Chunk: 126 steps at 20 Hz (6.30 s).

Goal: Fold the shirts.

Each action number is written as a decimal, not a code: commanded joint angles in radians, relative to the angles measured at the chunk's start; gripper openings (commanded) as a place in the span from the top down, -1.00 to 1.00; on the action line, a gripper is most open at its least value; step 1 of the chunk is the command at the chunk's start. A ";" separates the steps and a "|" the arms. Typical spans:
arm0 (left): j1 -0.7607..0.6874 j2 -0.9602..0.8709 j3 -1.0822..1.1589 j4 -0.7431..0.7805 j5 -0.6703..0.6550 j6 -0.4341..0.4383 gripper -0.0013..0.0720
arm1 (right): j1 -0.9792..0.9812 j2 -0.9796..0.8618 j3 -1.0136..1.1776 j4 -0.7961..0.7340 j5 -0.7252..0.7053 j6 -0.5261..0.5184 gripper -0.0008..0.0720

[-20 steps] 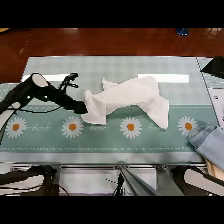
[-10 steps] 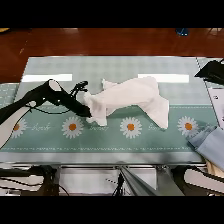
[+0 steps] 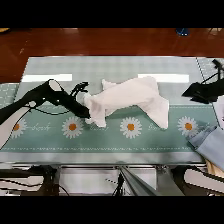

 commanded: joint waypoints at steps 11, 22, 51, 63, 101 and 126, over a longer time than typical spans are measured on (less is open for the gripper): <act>0.000 0.086 0.099 -0.018 -0.037 -0.003 0.91 | 0.055 -0.009 -0.357 0.236 -0.246 -0.077 -0.47; 0.020 0.108 0.375 -0.017 -0.068 -0.006 0.91 | 0.225 0.037 -0.218 0.229 -0.280 -0.057 0.92; 0.114 0.454 0.928 0.168 -0.232 -0.228 0.90 | 0.127 0.440 0.613 0.047 0.421 0.119 0.92; 0.067 -0.151 0.928 0.167 0.009 -0.301 0.90 | 0.127 -0.167 0.613 0.099 0.040 0.066 0.92; -0.311 0.094 -0.183 -0.214 0.402 -0.538 -0.74 | 0.127 -0.227 0.613 -0.006 0.139 0.017 0.92; -0.266 0.129 0.035 -0.259 0.397 -0.467 0.91 | 0.127 -0.212 0.613 0.005 0.109 0.012 0.92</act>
